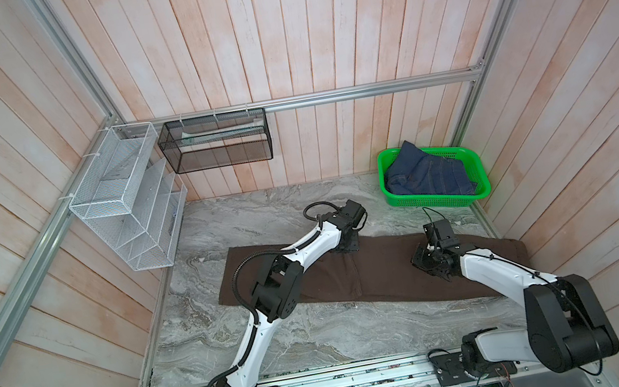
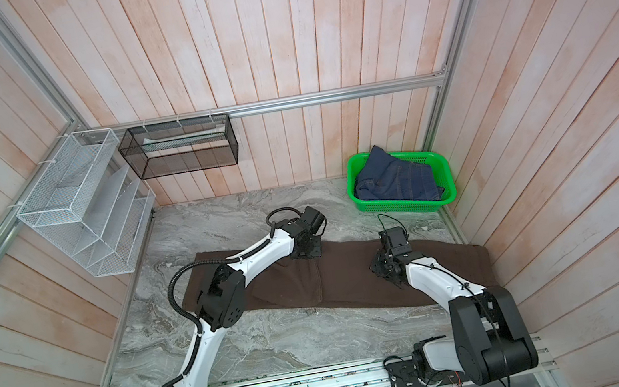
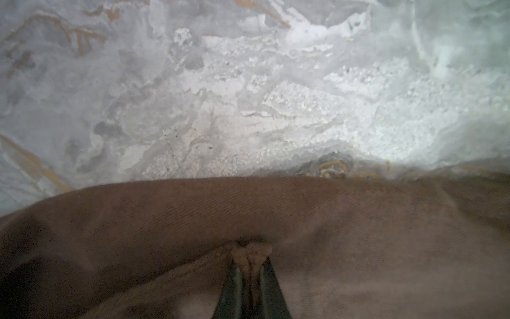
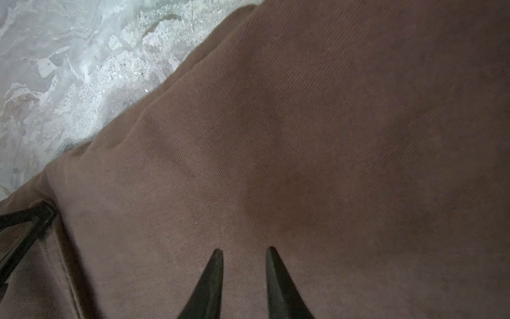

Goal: Fold and stack the trousers

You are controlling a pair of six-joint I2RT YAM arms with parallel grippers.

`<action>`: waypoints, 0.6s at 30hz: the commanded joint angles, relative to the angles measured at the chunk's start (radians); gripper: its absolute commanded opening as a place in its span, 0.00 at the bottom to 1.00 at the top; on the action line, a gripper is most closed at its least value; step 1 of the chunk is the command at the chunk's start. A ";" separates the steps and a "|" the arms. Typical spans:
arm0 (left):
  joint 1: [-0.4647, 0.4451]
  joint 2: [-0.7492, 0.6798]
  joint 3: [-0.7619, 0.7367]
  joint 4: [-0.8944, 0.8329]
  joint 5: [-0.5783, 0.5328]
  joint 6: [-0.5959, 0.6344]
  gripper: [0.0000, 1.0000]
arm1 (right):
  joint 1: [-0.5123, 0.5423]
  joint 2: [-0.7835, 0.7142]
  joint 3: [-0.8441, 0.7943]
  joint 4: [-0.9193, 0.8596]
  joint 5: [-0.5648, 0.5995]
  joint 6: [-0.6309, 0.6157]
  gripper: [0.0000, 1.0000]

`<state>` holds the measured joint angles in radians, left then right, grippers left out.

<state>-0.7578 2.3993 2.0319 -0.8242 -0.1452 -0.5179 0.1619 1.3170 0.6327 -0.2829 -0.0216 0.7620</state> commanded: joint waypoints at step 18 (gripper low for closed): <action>-0.302 -0.200 0.334 -0.012 0.168 0.161 0.00 | -0.030 0.053 -0.010 0.021 0.011 -0.029 0.28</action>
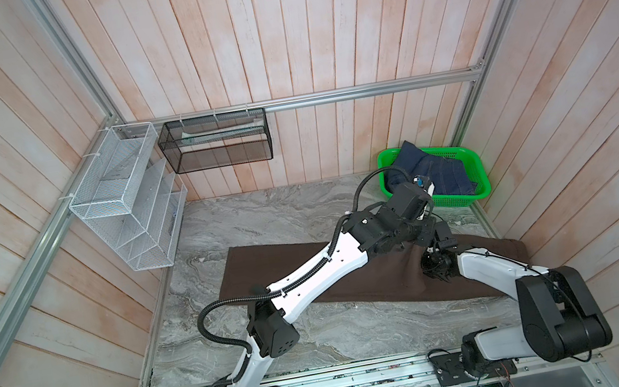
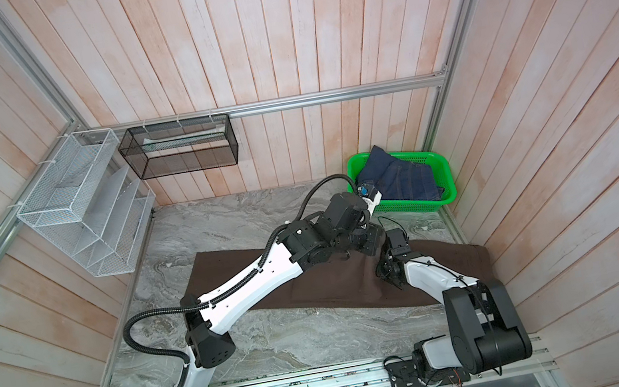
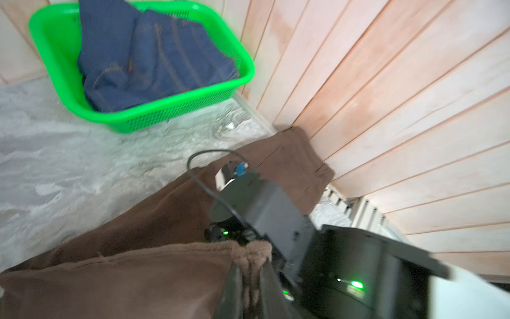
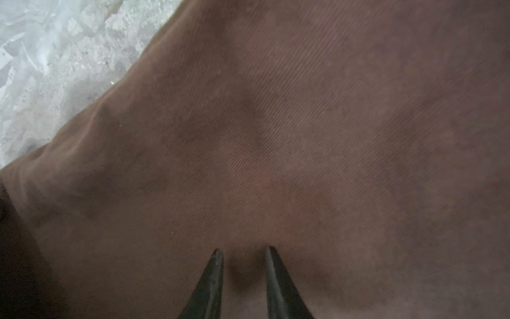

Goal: Fold and stack the trousers

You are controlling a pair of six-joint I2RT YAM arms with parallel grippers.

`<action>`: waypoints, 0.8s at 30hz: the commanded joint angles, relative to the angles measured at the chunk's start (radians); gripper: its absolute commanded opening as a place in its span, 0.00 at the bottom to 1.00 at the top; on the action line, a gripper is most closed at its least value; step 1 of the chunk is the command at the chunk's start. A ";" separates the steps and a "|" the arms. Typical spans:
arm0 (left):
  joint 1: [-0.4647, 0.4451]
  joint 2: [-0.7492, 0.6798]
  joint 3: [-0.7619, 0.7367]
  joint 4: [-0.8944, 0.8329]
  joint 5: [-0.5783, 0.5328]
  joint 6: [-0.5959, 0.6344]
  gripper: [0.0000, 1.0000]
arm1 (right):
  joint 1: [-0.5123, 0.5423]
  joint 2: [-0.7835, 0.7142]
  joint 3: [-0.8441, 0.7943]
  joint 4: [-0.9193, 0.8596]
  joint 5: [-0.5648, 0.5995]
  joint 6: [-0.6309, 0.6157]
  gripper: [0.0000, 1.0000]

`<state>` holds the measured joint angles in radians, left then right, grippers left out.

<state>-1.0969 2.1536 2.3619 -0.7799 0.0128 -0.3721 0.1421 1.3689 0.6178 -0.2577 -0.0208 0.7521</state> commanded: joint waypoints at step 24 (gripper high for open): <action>0.468 -0.136 -0.584 -0.036 0.081 0.028 0.07 | -0.016 0.022 -0.012 0.018 -0.005 -0.017 0.28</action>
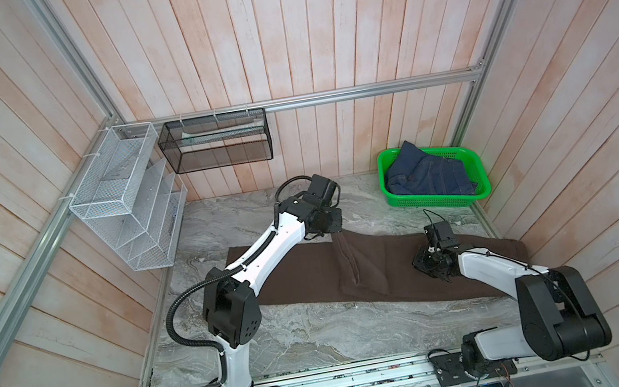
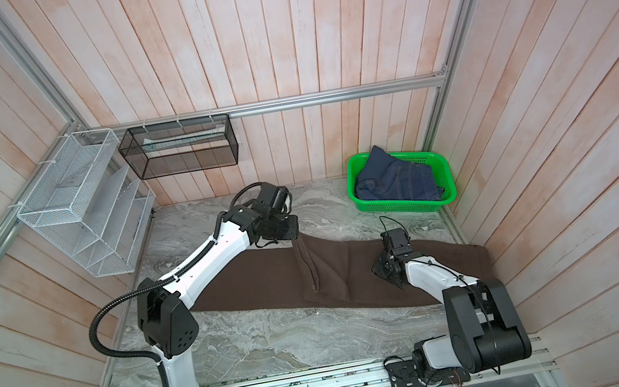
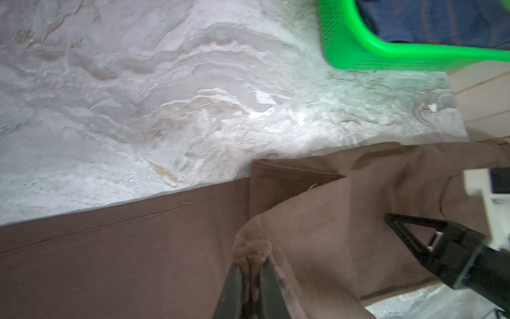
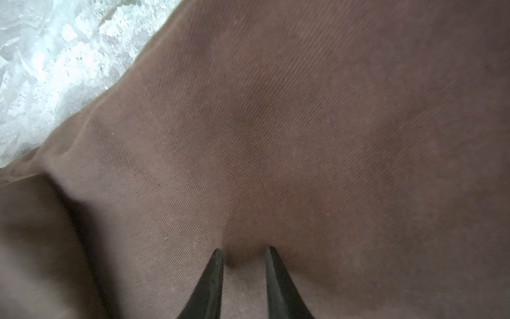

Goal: Fold and stack the trousers

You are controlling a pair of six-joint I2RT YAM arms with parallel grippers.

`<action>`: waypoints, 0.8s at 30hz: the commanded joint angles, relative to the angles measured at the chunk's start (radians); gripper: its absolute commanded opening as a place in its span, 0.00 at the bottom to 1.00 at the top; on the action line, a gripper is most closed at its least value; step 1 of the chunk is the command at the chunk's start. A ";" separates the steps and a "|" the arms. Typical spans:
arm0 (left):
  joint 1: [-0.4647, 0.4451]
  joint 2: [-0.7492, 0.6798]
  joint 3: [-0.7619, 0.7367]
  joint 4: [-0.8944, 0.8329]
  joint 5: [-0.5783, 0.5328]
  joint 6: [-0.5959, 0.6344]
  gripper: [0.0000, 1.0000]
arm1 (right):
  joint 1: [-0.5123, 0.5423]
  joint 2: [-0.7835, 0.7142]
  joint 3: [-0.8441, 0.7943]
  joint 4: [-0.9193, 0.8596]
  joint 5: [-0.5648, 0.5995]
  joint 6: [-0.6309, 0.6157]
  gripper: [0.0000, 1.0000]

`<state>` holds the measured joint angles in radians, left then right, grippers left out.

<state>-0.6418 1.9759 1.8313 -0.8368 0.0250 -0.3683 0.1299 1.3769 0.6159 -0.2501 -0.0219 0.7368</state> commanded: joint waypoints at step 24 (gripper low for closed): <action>0.122 -0.160 -0.595 0.298 0.191 -0.204 0.47 | -0.003 0.014 -0.013 0.008 -0.017 -0.008 0.28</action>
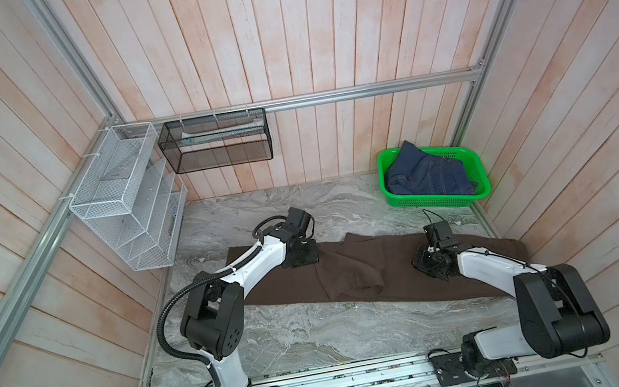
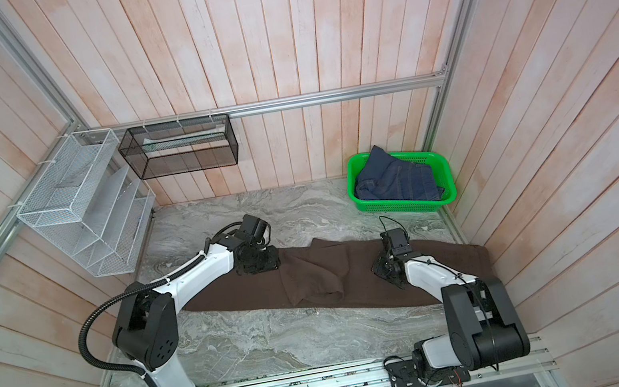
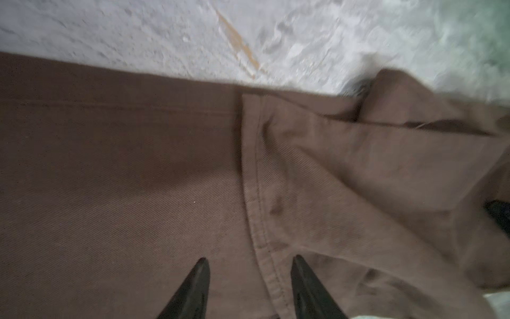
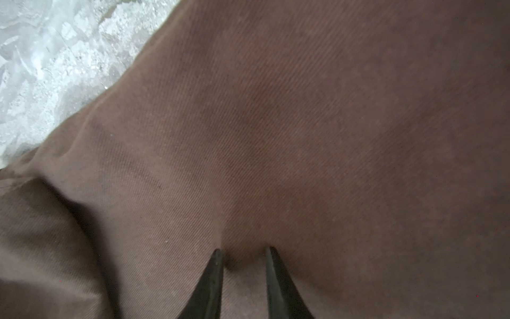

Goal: Fold and stack the trousers

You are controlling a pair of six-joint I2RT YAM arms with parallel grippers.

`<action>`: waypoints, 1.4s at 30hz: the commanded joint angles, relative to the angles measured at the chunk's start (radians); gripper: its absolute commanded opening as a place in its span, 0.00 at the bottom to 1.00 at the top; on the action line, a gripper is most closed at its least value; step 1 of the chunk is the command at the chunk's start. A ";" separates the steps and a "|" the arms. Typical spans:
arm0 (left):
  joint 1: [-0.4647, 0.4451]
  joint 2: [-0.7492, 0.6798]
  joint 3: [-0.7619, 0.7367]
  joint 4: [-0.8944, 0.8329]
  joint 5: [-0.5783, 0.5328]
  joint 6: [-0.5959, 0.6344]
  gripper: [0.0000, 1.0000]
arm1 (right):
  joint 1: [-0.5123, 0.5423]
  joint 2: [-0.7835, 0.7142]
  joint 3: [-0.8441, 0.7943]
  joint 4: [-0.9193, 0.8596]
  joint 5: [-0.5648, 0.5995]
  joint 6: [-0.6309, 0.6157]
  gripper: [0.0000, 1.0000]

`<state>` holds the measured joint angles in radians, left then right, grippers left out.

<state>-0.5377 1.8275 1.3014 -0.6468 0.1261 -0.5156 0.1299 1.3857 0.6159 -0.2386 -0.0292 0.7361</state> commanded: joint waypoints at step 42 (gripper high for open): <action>0.048 0.136 -0.175 0.359 0.323 -0.133 0.25 | -0.002 0.056 -0.038 0.040 -0.009 -0.007 0.28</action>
<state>-0.4843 1.9251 1.1431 -0.2932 0.4522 -0.6437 0.1299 1.4117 0.6048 -0.1768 -0.0353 0.7326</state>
